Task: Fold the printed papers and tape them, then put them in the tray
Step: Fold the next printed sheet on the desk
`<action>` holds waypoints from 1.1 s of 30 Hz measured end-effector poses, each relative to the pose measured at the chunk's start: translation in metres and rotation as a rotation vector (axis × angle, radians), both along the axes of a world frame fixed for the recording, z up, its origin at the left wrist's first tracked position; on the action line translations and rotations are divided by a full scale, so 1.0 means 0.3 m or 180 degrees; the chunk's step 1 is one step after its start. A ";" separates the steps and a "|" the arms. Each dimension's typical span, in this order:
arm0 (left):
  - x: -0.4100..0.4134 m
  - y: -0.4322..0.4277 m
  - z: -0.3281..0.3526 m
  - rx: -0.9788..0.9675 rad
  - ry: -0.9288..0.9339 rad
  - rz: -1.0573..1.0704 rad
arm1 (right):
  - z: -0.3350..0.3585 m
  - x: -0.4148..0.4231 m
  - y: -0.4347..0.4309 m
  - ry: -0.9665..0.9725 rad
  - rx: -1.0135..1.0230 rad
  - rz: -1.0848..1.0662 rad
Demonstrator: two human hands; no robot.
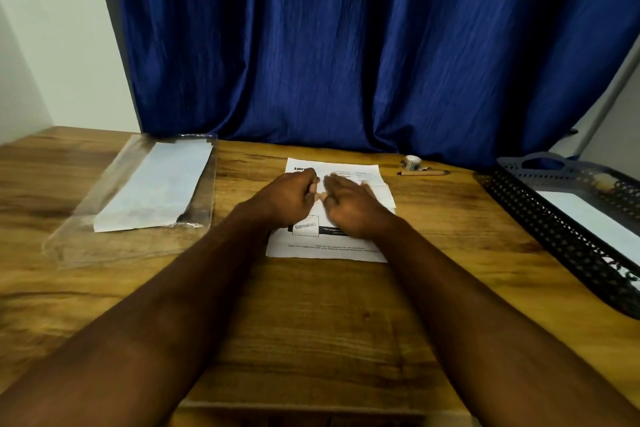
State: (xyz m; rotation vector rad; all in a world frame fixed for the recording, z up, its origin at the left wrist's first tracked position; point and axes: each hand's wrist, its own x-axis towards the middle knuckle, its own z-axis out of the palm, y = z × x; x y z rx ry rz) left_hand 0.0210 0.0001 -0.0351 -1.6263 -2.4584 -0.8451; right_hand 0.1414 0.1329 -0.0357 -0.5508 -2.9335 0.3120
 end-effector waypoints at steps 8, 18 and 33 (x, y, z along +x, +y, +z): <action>-0.022 0.030 -0.019 -0.0908 -0.0113 0.0232 | -0.002 -0.005 0.012 -0.0426 -0.0040 -0.0207; -0.015 0.049 -0.032 -0.1588 0.0191 0.0762 | 0.006 0.096 0.129 -0.0447 -0.0196 -0.1377; 0.003 -0.040 0.016 0.0345 -0.0049 0.0201 | -0.015 0.122 0.116 0.1284 -0.0030 -0.1690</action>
